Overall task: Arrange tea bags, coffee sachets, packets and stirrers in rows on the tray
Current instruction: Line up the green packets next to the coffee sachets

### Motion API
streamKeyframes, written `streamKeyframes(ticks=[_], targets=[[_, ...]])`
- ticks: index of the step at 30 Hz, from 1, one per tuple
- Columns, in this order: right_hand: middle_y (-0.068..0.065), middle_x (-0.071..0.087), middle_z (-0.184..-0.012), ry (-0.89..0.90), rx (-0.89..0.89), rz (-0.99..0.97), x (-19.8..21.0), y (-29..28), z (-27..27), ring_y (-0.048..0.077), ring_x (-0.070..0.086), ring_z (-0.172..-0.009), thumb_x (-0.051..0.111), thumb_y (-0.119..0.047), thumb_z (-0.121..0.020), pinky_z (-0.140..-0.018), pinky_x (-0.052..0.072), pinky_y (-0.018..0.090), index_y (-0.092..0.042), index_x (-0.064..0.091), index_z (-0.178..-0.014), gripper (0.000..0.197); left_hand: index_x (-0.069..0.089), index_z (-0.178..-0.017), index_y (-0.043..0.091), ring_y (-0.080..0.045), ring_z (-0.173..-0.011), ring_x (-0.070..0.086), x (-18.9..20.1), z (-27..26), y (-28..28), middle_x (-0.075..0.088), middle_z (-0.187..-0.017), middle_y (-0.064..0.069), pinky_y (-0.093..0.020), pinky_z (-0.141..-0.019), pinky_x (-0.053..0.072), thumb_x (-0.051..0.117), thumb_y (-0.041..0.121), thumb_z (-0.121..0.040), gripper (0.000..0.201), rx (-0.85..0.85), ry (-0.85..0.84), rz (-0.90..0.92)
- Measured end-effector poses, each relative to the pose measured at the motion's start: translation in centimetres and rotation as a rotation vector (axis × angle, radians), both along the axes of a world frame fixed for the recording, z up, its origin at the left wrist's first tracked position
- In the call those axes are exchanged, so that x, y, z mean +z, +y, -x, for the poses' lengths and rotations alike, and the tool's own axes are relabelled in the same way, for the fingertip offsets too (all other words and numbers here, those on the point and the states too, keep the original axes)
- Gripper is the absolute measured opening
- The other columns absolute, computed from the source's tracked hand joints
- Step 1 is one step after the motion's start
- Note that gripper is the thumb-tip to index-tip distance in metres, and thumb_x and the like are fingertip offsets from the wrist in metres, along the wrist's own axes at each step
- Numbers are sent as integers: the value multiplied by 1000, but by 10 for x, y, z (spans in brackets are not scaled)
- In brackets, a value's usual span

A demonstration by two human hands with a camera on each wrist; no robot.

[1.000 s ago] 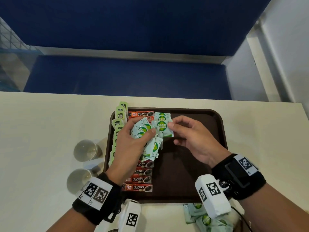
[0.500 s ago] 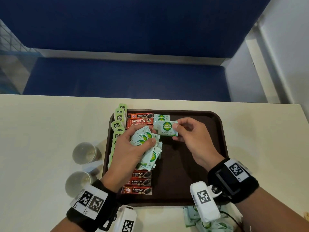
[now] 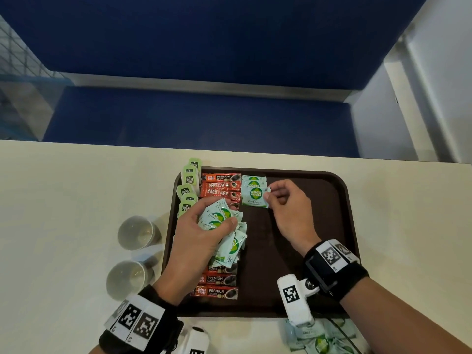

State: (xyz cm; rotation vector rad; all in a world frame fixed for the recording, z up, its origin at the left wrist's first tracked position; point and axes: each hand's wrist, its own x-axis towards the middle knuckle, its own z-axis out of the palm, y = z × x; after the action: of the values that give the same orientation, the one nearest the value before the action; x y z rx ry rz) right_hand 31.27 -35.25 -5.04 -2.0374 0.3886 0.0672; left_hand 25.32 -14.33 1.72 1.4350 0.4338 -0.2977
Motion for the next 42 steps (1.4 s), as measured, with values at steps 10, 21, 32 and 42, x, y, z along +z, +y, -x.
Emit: streamKeyframes(ticks=[10,21,32,42], targets=[[-6,58,-117,-108,176,198,-4,6,3,3,58,-89,91,-17,-83,-77,49,9,-23,64,-126,51,75,-116,25,-31,-93,82,-2,1,2,83,-103,-6,-48,-82,67,87,7,-87,36,17,10,10],[-6,58,-119,-118,192,215,-1,7,-1,2,59,-91,89,-17,-87,-77,50,8,-23,63,-129,50,75,-113,28,-31,-92,82,-3,-2,2,83,-102,-6,-47,-81,67,86,6,-87,35,17,11,16],[-5,67,-113,-76,101,-71,33,10,14,8,67,-90,81,-32,-95,-78,55,19,-26,68,-119,28,71,-121,27,-29,-95,83,0,-7,-2,84,-106,-5,-45,-83,66,82,11,-92,34,30,14,50],[18,76,-100,296,282,-482,71,7,31,20,74,-86,80,-12,-94,-77,63,29,-8,77,-101,8,70,-124,20,-30,-100,81,0,-11,-11,82,-112,-7,-48,-88,65,82,16,-93,34,60,-29,54]])
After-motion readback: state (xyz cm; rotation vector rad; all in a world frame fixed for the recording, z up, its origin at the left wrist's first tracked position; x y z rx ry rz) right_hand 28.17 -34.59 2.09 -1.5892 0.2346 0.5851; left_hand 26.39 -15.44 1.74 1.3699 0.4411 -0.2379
